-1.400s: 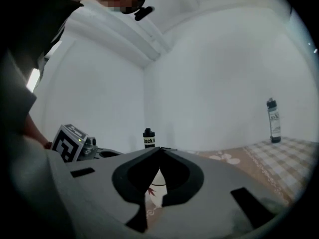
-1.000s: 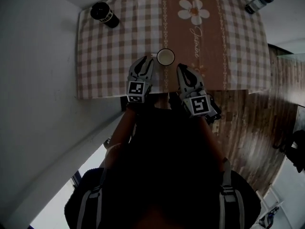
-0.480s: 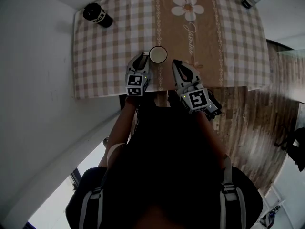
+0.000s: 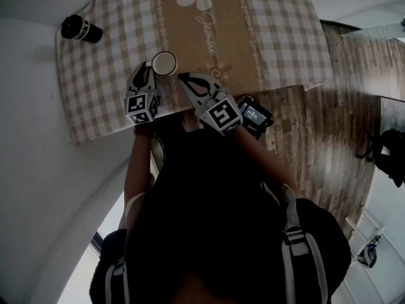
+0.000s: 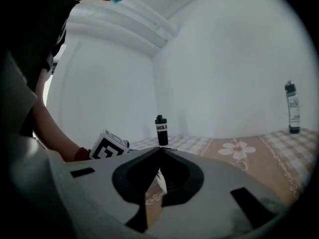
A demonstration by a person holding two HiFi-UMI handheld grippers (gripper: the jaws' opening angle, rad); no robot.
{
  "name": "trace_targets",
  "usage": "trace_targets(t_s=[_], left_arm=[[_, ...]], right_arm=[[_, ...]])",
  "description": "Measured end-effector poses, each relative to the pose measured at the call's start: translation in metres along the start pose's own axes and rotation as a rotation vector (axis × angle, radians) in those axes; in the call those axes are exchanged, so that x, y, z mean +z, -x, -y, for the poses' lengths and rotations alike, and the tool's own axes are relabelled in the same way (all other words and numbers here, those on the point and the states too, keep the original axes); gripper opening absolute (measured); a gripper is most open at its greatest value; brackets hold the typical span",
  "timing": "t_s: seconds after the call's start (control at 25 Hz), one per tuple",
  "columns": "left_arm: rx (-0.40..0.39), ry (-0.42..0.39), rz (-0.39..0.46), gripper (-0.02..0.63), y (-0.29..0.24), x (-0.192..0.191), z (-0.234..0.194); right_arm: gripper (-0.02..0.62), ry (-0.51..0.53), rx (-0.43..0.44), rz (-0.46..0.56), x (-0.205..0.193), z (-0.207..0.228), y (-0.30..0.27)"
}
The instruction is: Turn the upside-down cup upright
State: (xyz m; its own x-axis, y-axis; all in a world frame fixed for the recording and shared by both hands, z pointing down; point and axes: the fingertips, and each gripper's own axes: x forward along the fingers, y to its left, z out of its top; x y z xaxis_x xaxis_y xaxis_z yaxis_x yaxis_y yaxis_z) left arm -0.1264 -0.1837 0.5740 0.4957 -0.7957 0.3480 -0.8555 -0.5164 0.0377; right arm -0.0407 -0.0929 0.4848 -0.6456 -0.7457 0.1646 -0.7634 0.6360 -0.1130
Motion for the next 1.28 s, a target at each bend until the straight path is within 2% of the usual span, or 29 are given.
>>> trace_targets(t_s=[0.2,0.36,0.56,0.68,0.8,0.92,0.96,1.08,1.16,1.24,1.28], left_arm=[[-0.034,0.010,-0.076,0.060,-0.005,-0.007,0.002],[-0.064,0.037,-0.062,0.044,-0.009,-0.004,0.003],[-0.082,0.111,-0.028,0.040,-0.012,-0.004,-0.001],[-0.089,0.093,-0.039,0.038,-0.009,0.000,0.004],[-0.095,0.140,-0.062,0.044,-0.007,0.002,0.009],[-0.112,0.179,-0.047,0.044,-0.001,0.010,0.013],[-0.118,0.190,-0.036,0.044,0.003,0.014,0.014],[-0.123,0.227,-0.003,0.048,0.012,0.025,0.012],[-0.134,0.287,0.024,0.047,0.017,0.033,0.012],[-0.162,0.351,0.059,0.046,0.024,0.047,0.015],[-0.182,0.371,0.075,0.046,0.028,0.055,0.018]], right_arm=[[0.006,0.000,0.017,-0.006,-0.002,-0.009,-0.003],[0.006,-0.001,0.010,-0.007,-0.002,-0.009,-0.007],[0.006,0.007,0.013,-0.030,-0.006,-0.009,-0.014],[0.006,0.006,0.016,-0.045,-0.011,-0.009,-0.017],[0.008,-0.001,0.017,-0.065,-0.018,-0.005,-0.016],[0.096,-0.016,0.029,-0.073,-0.022,-0.003,-0.013],[0.145,-0.015,0.036,-0.067,-0.021,-0.004,-0.013],[0.240,0.025,0.037,-0.015,-0.012,-0.003,-0.010],[0.287,0.055,0.032,0.018,-0.005,-0.001,-0.007],[0.382,0.064,0.045,0.015,-0.006,-0.002,-0.008],[0.410,0.065,0.056,0.007,-0.008,-0.003,-0.009]])
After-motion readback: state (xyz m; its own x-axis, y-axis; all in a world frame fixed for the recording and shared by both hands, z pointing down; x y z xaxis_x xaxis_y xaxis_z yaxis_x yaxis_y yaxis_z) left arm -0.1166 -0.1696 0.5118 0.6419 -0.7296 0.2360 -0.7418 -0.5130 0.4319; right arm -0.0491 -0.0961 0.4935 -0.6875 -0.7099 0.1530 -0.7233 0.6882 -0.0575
